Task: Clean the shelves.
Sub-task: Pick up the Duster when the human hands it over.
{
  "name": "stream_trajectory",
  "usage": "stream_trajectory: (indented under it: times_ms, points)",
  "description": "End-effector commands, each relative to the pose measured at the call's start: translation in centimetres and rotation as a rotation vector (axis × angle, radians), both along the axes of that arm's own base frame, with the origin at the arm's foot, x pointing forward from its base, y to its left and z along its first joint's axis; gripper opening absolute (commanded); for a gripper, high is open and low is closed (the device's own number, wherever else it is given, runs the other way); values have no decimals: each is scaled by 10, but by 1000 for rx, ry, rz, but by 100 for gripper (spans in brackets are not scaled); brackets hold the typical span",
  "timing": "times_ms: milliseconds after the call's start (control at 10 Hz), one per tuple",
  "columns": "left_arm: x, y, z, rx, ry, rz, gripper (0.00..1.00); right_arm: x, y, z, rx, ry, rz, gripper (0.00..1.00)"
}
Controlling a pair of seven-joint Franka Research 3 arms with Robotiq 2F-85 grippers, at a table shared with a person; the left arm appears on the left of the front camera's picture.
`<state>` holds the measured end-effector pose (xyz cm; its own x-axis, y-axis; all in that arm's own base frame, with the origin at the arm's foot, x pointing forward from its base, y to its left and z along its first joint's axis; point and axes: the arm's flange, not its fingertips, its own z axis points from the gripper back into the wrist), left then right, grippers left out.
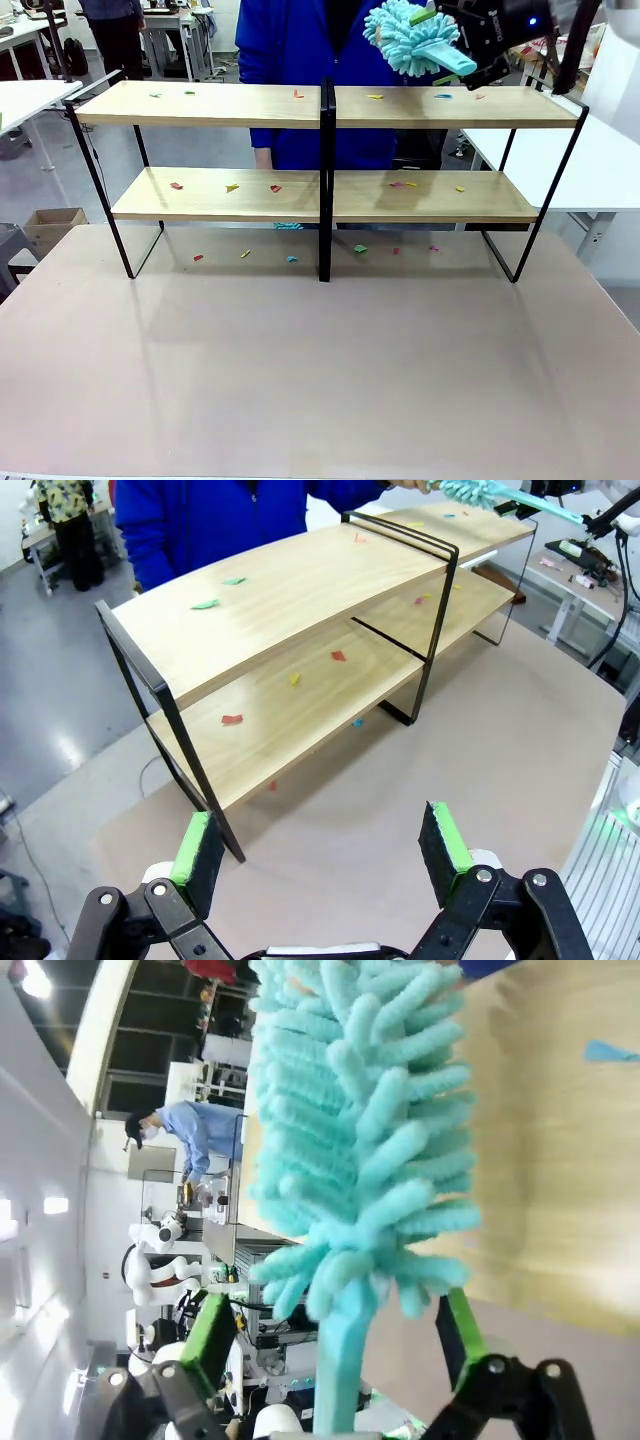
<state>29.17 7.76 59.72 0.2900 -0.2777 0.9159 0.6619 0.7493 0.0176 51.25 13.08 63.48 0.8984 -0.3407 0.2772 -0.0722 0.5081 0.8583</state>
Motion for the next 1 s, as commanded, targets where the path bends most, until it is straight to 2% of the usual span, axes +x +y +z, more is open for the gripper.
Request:
stream_trajectory:
  times_ms: [0, 300, 400, 500, 600, 700, 800, 900]
  points:
    - [0, 0, 0, -2, -9, -11, 100, -3, -6, 12, 5, 21, 5, 100]
    - [0, 0, 0, -2, -9, -11, 100, -9, -15, 13, 23, 41, 47, 100]
    - [0, 0, 0, -2, -9, -11, 100, -9, -15, 12, 7, 45, 34, 43]
    - [0, 0, 0, -2, -9, -11, 100, -8, -12, 10, 10, 53, 47, 43]
    - [0, 0, 0, -2, -9, -11, 100, -7, -10, 8, 7, 54, 38, 0]
    - [0, 0, 0, -2, -9, -11, 100, -8, -10, 7, 16, 48, 43, 38]
    - [0, 0, 0, -2, -9, -11, 100, -8, -11, 7, 20, 47, 42, 0]
    - [0, 0, 0, -2, -9, -11, 100, -9, -11, 6, 17, 45, 42, 0]
